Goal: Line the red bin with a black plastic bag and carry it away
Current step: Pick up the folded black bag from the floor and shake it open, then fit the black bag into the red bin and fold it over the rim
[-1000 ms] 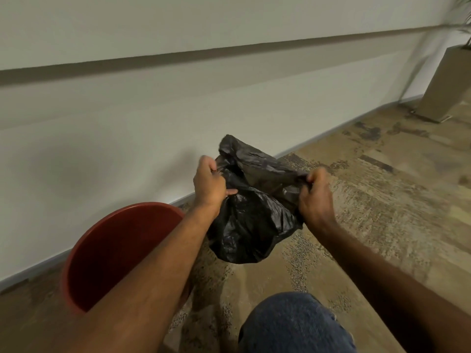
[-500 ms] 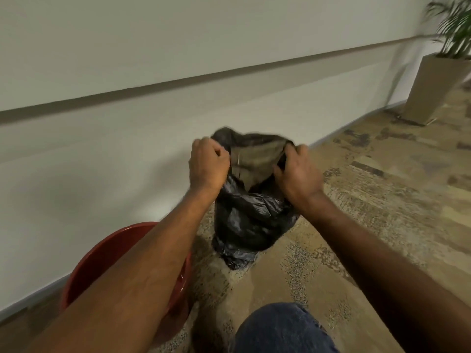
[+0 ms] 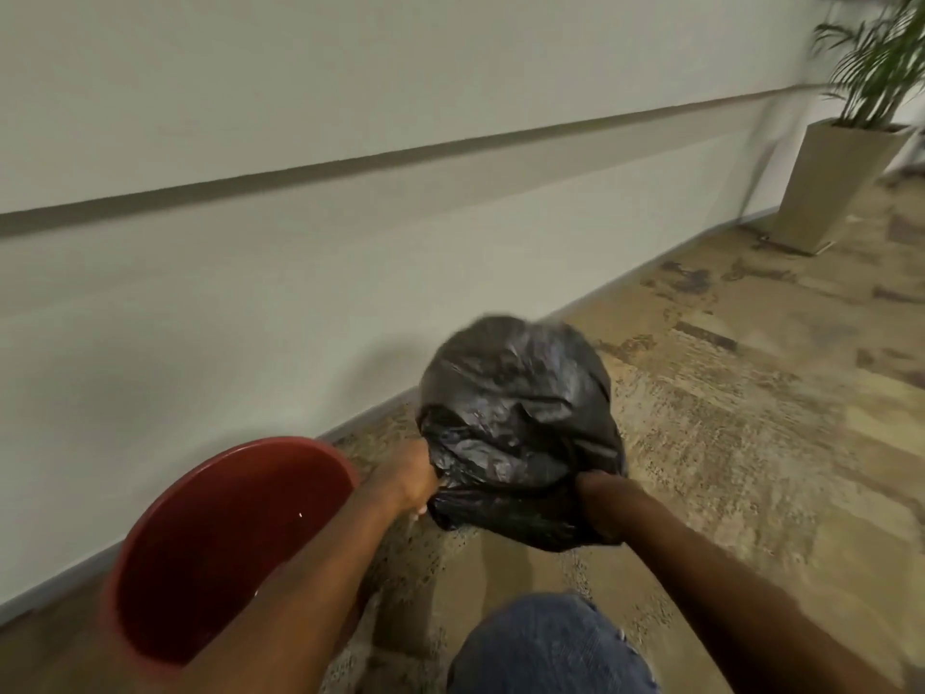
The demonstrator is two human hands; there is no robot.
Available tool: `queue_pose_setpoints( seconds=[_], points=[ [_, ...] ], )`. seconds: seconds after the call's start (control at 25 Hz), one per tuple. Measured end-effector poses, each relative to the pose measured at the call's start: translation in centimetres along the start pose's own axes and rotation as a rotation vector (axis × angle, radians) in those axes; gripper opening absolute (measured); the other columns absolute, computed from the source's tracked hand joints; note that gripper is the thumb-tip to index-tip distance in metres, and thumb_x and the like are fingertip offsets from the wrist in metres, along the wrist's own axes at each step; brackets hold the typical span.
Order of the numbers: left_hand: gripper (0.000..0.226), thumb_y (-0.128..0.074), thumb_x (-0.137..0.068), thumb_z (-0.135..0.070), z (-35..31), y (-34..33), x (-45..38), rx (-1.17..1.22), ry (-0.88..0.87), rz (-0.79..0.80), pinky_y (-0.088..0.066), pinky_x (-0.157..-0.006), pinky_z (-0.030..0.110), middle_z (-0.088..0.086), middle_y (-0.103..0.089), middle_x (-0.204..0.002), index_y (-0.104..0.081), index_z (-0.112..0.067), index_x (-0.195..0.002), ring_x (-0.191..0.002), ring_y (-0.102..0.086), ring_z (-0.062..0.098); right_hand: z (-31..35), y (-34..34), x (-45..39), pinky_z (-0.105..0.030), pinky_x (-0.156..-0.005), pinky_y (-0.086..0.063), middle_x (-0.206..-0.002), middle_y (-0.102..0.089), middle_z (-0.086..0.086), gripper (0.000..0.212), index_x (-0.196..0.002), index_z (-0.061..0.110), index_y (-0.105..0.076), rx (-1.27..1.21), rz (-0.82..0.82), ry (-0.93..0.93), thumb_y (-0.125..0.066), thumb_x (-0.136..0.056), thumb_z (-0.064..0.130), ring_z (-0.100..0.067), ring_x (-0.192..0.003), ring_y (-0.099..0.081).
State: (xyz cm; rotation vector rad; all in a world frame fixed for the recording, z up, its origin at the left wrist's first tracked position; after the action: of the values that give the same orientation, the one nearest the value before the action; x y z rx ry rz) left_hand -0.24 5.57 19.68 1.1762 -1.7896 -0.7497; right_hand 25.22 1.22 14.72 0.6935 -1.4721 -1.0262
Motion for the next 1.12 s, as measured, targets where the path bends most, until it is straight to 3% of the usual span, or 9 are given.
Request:
queue_pose_setpoints(
  seconds=[0.08,0.16,0.24,0.32,0.4,0.52,0.68,1.0,1.12],
  points=[
    [0.037,-0.047,-0.099,0.003,1.9,-1.3,0.0,0.012,0.075,0.108,-0.057,-0.048,0.027,0.019,-0.073,-0.106,-0.064,-0.008,-0.129,-0.061,-0.075,0.025,-0.2,-1.2,0.0,-0.042,-0.105,-0.049,-0.140,-0.059,-0.016,0.035,-0.135,0.011,-0.057,0.034,-0.015,0.011,-0.045,-0.104,0.023,-0.033,-0.125,-0.060],
    [0.057,-0.043,-0.095,0.012,2.0,-0.8,-0.4,0.079,0.057,0.117,-0.052,-0.042,0.022,0.021,-0.066,-0.127,-0.056,-0.014,-0.144,-0.048,-0.068,0.016,1.4,1.5,-0.1,-0.043,-0.096,-0.055,-0.127,-0.066,-0.011,0.028,-0.122,0.016,-0.064,0.017,-0.164,0.060,-0.048,-0.102,0.028,-0.030,-0.111,-0.065],
    [0.052,-0.045,-0.095,0.012,1.0,1.8,-0.5,0.172,-0.004,0.007,-0.056,-0.048,0.025,0.016,-0.068,-0.118,-0.065,-0.016,-0.134,-0.061,-0.071,0.017,3.1,6.3,0.7,-0.041,-0.087,-0.058,-0.122,-0.064,-0.008,0.026,-0.120,0.018,-0.065,-0.113,-0.360,0.073,-0.051,-0.101,0.027,-0.027,-0.100,-0.066],
    [0.051,-0.044,-0.092,0.011,0.0,5.6,-0.3,0.194,-0.075,-0.183,-0.062,-0.074,0.036,0.014,-0.067,-0.123,-0.066,-0.015,-0.130,-0.091,-0.069,0.023,4.9,11.4,2.6,-0.039,-0.076,-0.057,-0.131,-0.057,-0.009,0.036,-0.137,0.017,-0.057,-0.229,-0.566,0.091,-0.054,-0.101,0.022,-0.026,-0.097,-0.064],
    [0.061,-0.044,-0.092,0.009,-0.1,8.8,0.5,0.222,-0.093,-0.365,-0.053,-0.103,0.041,0.013,-0.055,-0.147,-0.053,-0.015,-0.147,-0.123,-0.060,0.029,6.9,14.9,4.8,-0.038,-0.072,-0.055,-0.144,-0.050,-0.010,0.052,-0.152,0.017,-0.043,-0.301,-0.711,0.168,-0.056,-0.102,0.021,-0.028,-0.099,-0.065],
    [0.071,-0.047,-0.096,0.001,1.8,11.9,3.2,0.341,-0.032,-0.570,-0.034,-0.121,0.043,0.005,-0.034,-0.165,-0.028,-0.018,-0.162,-0.148,-0.039,0.027,10.2,17.6,7.4,-0.043,-0.080,-0.058,-0.158,-0.041,-0.008,0.064,-0.161,0.018,-0.029,-0.319,-0.816,0.286,-0.054,-0.103,0.022,-0.033,-0.108,-0.066],
    [0.082,-0.048,-0.093,-0.007,5.5,15.6,7.9,0.469,0.033,-0.742,-0.039,-0.118,0.046,0.001,-0.035,-0.165,-0.013,-0.028,-0.164,-0.145,-0.044,0.030,14.5,19.8,10.8,-0.045,-0.086,-0.058,-0.166,-0.032,-0.004,0.073,-0.164,0.022,-0.019,-0.375,-0.865,0.448,-0.054,-0.100,0.019,-0.036,-0.114,-0.065],
    [0.082,-0.047,-0.086,-0.010,14.0,21.8,19.1,0.623,0.114,-1.010,-0.053,-0.095,0.034,-0.001,-0.063,-0.139,-0.027,-0.038,-0.159,-0.117,-0.063,0.024,23.8,21.9,16.1,-0.046,-0.100,-0.051,-0.167,-0.030,-0.002,0.089,-0.163,0.029,-0.010,-0.421,-0.773,0.749,-0.064,-0.093,0.022,-0.035,-0.127,-0.058],
    [0.082,-0.047,-0.085,-0.008,15.6,22.0,21.1,0.613,0.148,-1.031,-0.051,-0.102,0.036,0.000,-0.061,-0.144,-0.027,-0.035,-0.160,-0.122,-0.062,0.024,25.6,21.8,16.8,-0.040,-0.108,-0.045,-0.165,-0.033,-0.001,0.087,-0.164,0.031,-0.012,-0.517,-0.744,0.803,-0.064,-0.095,0.027,-0.028,-0.135,-0.052]
  ],
)
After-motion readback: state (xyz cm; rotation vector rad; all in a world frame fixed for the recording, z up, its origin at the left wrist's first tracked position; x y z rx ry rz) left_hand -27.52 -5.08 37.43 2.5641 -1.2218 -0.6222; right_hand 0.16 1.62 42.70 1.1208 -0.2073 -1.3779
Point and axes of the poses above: each hand's wrist, its own x-axis away from the middle knuckle, its own y-axis out of the back of the hand, z = x × y, the point moved 9 cm from there along -x, towards the middle knuckle
